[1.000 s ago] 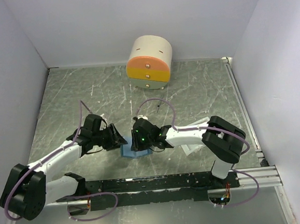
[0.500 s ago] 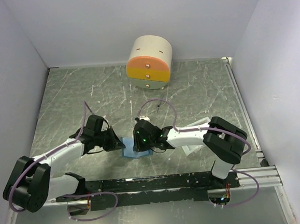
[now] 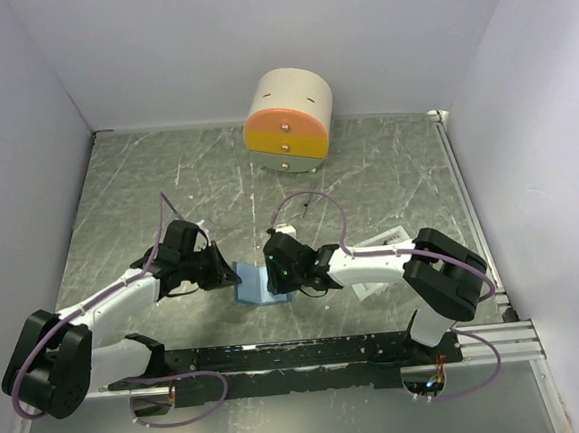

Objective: Put the credit cards into the card holder
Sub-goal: Open the card holder at the center of the board, then move the storage box to the center of the board.

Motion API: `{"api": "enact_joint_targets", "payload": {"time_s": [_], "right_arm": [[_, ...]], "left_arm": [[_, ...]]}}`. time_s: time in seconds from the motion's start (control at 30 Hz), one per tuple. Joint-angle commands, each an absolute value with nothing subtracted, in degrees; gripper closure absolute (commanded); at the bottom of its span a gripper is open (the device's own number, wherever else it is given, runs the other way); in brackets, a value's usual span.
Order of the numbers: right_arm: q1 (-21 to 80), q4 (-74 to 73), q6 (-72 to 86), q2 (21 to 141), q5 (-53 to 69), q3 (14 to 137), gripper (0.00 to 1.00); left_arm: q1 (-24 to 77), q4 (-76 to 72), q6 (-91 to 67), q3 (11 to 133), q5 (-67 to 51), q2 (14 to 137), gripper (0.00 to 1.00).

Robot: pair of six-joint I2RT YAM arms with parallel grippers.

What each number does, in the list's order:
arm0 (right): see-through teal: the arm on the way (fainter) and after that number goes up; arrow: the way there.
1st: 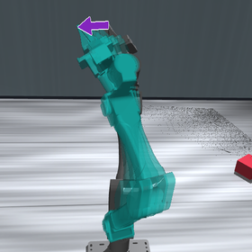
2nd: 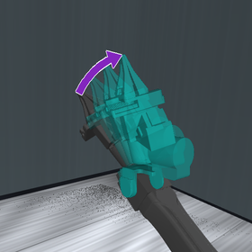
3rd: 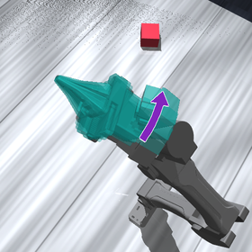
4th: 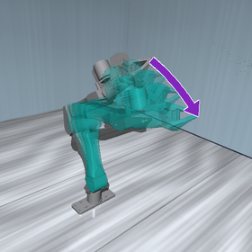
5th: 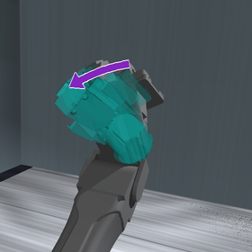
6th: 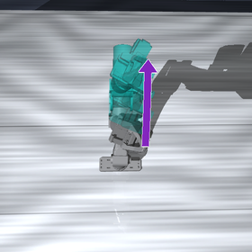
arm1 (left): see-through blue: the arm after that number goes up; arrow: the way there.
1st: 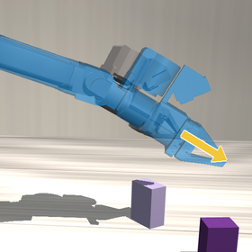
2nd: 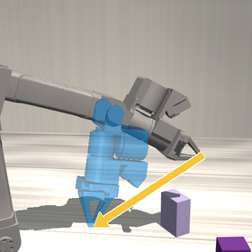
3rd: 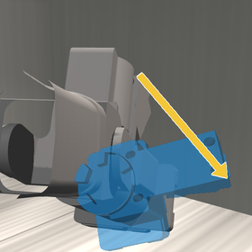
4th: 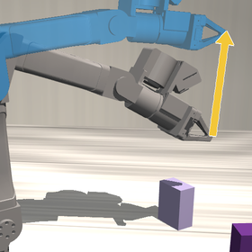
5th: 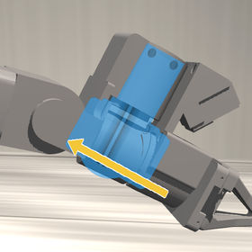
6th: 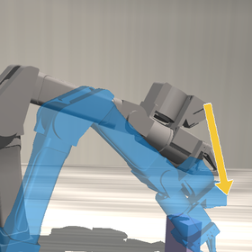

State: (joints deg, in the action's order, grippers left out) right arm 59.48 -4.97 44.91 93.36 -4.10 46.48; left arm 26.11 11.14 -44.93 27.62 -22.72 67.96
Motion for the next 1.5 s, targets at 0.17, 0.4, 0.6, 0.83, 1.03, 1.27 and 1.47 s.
{"api": "enact_joint_targets", "payload": {"time_s": [0.17, 0.4, 0.6, 0.83, 1.03, 1.27, 1.47], "right_arm": [[59.5, -24.6, 40.6, 85.6, -17.3, 54.1, 0.71], [57.5, -45.4, 39.2, 81.7, -32.8, 63.6, 0.62], [50.3, -58.5, 45.5, 82.3, -37.0, 65.8, 0.53], [40.9, -49.2, 48.7, 76.8, -33.5, 57.7, 0.45], [38.2, -53.5, 65.6, 77.9, -36.4, 57.0, 0.48], [36.7, -56.6, 77.8, 82.0, -39.6, 59.1, 0.51], [35.8, -56.4, 80.8, 86.2, -38.7, 59.8, 0.53]], "left_arm": [[26.5, 15.8, -41.5, 32.8, -23.8, 66.8, 0.93], [26.5, 17.6, -39.1, 35.0, -25.1, 66.9, 0.93], [26.5, 19.0, -37.0, 36.3, -25.7, 67.5, 0.93], [26.4, 20.2, -35.8, 37.2, -25.6, 67.4, 0.93], [26.5, 19.6, -36.4, 36.4, -25.1, 67.1, 0.93], [26.4, 19.8, -36.7, 36.5, -24.8, 67.3, 0.93], [26.5, 21.8, -36.1, 38.0, -23.9, 67.2, 0.93]]}}
